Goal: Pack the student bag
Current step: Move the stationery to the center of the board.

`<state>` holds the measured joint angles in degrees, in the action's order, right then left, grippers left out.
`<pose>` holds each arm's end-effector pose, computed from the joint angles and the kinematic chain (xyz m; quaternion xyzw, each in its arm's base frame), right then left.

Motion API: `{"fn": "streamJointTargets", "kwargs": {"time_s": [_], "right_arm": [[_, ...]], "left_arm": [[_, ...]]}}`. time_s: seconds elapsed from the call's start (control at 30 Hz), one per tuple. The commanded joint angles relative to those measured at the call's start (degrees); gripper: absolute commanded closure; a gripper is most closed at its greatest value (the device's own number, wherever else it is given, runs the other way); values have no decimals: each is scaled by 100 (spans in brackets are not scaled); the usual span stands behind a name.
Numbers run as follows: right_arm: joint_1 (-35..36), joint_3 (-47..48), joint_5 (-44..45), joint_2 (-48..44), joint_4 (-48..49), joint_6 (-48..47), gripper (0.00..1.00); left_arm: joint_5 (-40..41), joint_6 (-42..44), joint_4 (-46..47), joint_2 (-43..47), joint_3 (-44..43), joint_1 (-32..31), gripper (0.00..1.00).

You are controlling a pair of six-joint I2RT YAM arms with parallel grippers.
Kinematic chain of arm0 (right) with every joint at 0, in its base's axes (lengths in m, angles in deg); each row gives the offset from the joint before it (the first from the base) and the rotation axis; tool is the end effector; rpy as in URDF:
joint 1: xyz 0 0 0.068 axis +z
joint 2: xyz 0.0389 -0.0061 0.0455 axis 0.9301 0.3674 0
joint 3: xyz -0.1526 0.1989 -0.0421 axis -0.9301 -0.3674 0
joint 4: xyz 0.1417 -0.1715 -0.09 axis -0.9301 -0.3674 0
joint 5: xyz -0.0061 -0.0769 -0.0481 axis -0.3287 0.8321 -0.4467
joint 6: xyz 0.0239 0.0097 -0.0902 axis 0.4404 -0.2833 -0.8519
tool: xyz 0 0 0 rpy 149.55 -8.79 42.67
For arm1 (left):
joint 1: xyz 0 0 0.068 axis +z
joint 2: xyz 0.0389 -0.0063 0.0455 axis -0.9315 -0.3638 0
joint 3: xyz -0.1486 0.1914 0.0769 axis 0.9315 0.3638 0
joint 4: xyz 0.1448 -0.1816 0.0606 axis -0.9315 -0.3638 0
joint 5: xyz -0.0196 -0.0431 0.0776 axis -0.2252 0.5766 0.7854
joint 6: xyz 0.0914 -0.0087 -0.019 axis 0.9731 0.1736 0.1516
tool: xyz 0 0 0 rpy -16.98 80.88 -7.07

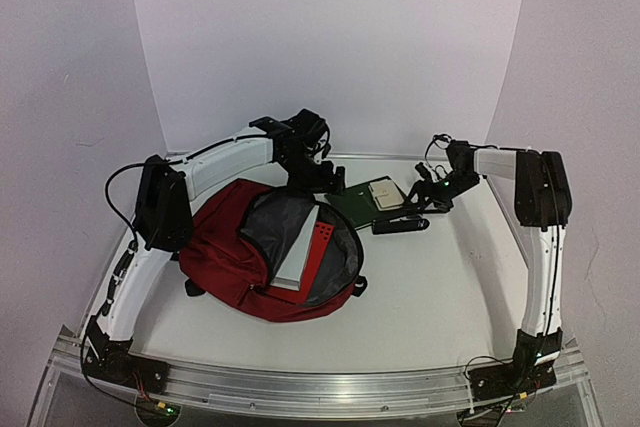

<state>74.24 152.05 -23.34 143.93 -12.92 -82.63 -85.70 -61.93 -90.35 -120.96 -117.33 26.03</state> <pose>0.4552 0.1020 0.1023 -0.1692 0.9062 0.3429 0.1805 0.3722 -0.3624 0.1896 0.1528 0.9401 -0.2355 0.1935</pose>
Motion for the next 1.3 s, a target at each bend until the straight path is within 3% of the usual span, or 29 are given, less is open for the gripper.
{"fn": "streamJointTargets", "kwargs": {"time_s": [0.0, 0.2, 0.4, 0.67, 0.93, 1.27], "right_arm": [[44, -966, 38, -422, -58, -2, 22], [292, -2097, -68, -930, -46, -67, 27], [385, -2361, -218, -1407, -477, -377, 31], [-274, -512, -703, -767, -389, 438, 36], [-345, 820, -721, 128, -330, 519, 36], [-162, 1116, -1086, 808, -96, 664, 45]], "left_arm": [[368, -42, 536, -107, -511, 44, 4], [598, -88, 525, -334, -507, 132, 4], [622, -121, 660, 177, 432, 158, 4], [456, -118, 700, 610, 967, 159, 5], [315, -75, 625, 471, 900, 166, 6], [348, -48, 436, 406, 720, 222, 6]]}}
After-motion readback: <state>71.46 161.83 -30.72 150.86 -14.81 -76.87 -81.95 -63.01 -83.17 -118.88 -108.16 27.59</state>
